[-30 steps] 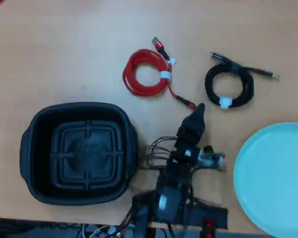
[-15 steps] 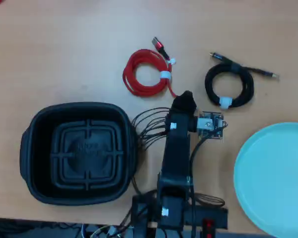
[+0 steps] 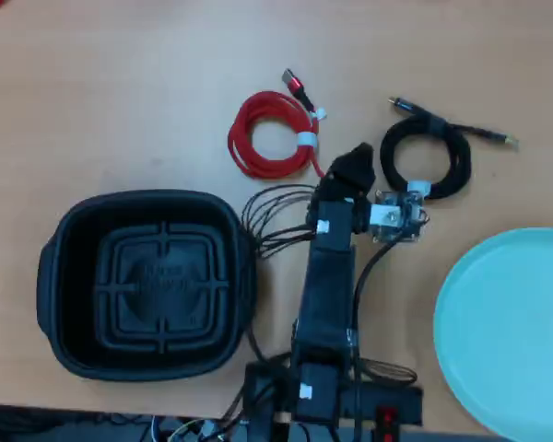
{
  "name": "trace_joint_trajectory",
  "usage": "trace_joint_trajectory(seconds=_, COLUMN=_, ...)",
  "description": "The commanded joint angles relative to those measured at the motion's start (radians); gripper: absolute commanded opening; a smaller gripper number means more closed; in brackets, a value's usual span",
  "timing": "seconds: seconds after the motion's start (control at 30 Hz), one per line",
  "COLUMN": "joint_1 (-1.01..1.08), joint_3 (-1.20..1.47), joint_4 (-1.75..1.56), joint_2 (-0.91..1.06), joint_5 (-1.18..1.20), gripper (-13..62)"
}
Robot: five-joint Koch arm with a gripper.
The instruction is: Put a black charging cable in a black bowl and put a red charging cable in a green bowl
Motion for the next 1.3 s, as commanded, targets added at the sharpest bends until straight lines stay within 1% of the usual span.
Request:
trace_joint_trajectory(seconds=0.0, joint_1=0.000, joint_3=-0.132, joint_4=0.002, joint_2=-0.040, joint_5=0.066, gripper=56.7)
trace_joint_trajectory(seconds=0.17, joint_1=0.006, joint_3=-0.288, joint_4=0.049, joint_2=-0.153, joint_5=0.067, gripper=56.7)
trace_joint_trajectory(seconds=0.37, joint_1=0.067, joint_3=-0.523, joint_4=0.298, joint_2=-0.284, joint_5=0.066, gripper=56.7)
trace_joint_trajectory(seconds=0.43, joint_1=0.100, joint_3=-0.565, joint_4=0.348, joint_2=-0.322, joint_5=0.066, gripper=56.6)
trace_joint_trajectory(seconds=0.77, joint_1=0.209, joint_3=-0.606, joint_4=0.359, joint_2=-0.509, joint_5=0.063, gripper=56.7)
trace_joint_trajectory(seconds=1.27, joint_1=0.272, joint_3=-0.597, joint_4=0.360, joint_2=-0.638, joint_5=0.057, gripper=56.7)
